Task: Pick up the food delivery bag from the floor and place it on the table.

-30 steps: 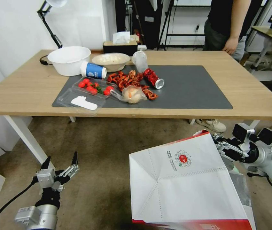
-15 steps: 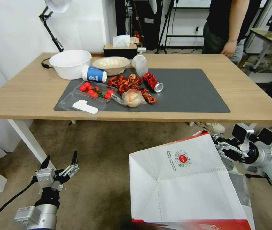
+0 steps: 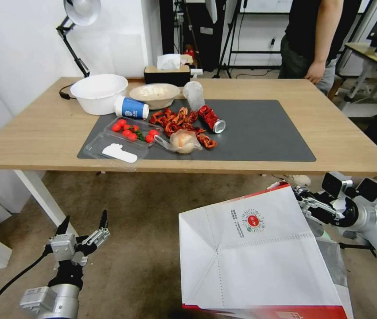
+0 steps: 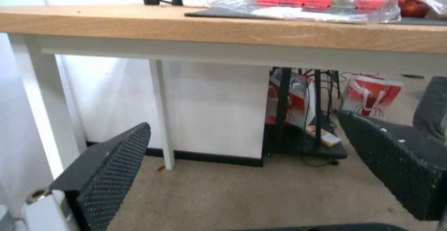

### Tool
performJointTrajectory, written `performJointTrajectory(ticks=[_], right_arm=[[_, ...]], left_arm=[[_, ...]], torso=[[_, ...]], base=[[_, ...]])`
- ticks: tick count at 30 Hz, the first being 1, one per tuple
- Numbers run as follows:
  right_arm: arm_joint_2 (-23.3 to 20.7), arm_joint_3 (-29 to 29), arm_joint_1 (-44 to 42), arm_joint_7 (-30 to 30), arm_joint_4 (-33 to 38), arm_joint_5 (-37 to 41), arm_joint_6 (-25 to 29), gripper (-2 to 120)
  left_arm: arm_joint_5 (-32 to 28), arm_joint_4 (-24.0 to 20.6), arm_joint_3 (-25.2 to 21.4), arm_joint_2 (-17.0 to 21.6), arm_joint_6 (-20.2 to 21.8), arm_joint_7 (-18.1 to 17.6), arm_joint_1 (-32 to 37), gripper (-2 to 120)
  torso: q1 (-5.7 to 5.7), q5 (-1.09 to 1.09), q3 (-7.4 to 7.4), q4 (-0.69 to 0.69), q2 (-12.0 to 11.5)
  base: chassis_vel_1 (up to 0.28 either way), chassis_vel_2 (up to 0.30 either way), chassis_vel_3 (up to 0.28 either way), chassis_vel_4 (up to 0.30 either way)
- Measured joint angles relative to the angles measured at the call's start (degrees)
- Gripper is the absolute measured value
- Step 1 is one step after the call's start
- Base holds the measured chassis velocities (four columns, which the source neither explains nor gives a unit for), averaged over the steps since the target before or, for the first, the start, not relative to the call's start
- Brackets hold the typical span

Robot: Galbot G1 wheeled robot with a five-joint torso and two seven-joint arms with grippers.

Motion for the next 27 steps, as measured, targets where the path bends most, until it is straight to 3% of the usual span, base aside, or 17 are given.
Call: performJointTrajectory(ticks=[17, 27], right_arm=[[-0.1, 0.0, 0.1, 0.0, 0.2, 0.0, 0.1, 0], [-0.2, -0.1, 0.2, 0.1, 0.2, 0.0, 0.1, 0]], left_arm=[[0.1, -0.4, 0.0, 0.1, 0.1, 0.1, 0.2, 100], [0.1, -0.4, 0.0, 0.1, 0.1, 0.1, 0.2, 100]], torso=[[2.49, 0.00, 3.40, 0.00, 5.9], [3.11, 0.00, 4.17, 0.00, 7.3]], base=[[0.000, 0.000, 0.000, 0.000], [0.000, 0.000, 0.000, 0.000]])
